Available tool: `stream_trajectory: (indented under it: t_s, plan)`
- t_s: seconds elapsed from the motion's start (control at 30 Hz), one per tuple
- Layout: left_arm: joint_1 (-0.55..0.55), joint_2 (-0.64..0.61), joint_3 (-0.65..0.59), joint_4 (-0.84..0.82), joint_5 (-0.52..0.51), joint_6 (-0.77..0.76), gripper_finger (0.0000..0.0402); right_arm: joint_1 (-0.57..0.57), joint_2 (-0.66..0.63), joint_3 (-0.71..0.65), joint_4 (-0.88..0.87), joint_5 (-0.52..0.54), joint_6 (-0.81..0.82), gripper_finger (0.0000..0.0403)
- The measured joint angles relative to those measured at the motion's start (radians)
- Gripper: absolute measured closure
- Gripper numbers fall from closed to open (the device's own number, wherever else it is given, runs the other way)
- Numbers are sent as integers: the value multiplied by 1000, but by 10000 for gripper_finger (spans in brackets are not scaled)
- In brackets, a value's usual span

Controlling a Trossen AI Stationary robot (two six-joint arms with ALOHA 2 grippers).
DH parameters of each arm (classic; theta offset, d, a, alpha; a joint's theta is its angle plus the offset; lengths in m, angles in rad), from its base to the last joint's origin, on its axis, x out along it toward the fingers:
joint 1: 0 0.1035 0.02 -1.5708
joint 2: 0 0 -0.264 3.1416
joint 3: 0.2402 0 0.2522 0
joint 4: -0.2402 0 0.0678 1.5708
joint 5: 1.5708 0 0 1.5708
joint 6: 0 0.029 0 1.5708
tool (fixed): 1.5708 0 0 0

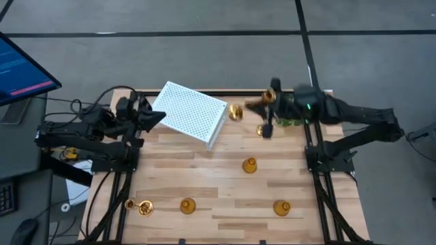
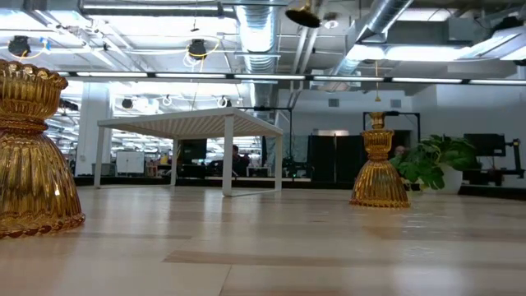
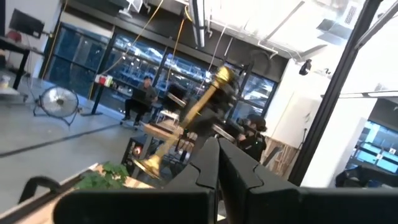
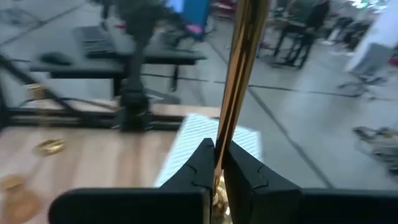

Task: Pick & Place candle stick holders
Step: Put the bottom right gold candle holder on the shelf

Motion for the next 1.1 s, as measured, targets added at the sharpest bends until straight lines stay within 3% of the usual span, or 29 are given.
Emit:
stream_trajectory:
  t_s: [0.2, 0.4, 0.93, 1.1]
  plan:
    - [0, 0, 0, 1, -2, 4, 396, -203, 178, 162, 1, -184, -24, 393]
    - [0, 1, 0, 0, -2, 4, 396, -297, 405, 338, -1, -283, -20, 393]
    - [0, 1, 0, 0, -13, 4, 396, -337, 1037, 1020, -130, -365, -16, 392]
    - [0, 1, 0, 0, -29, 4, 396, -337, 1094, 1011, -157, -376, -9, 392]
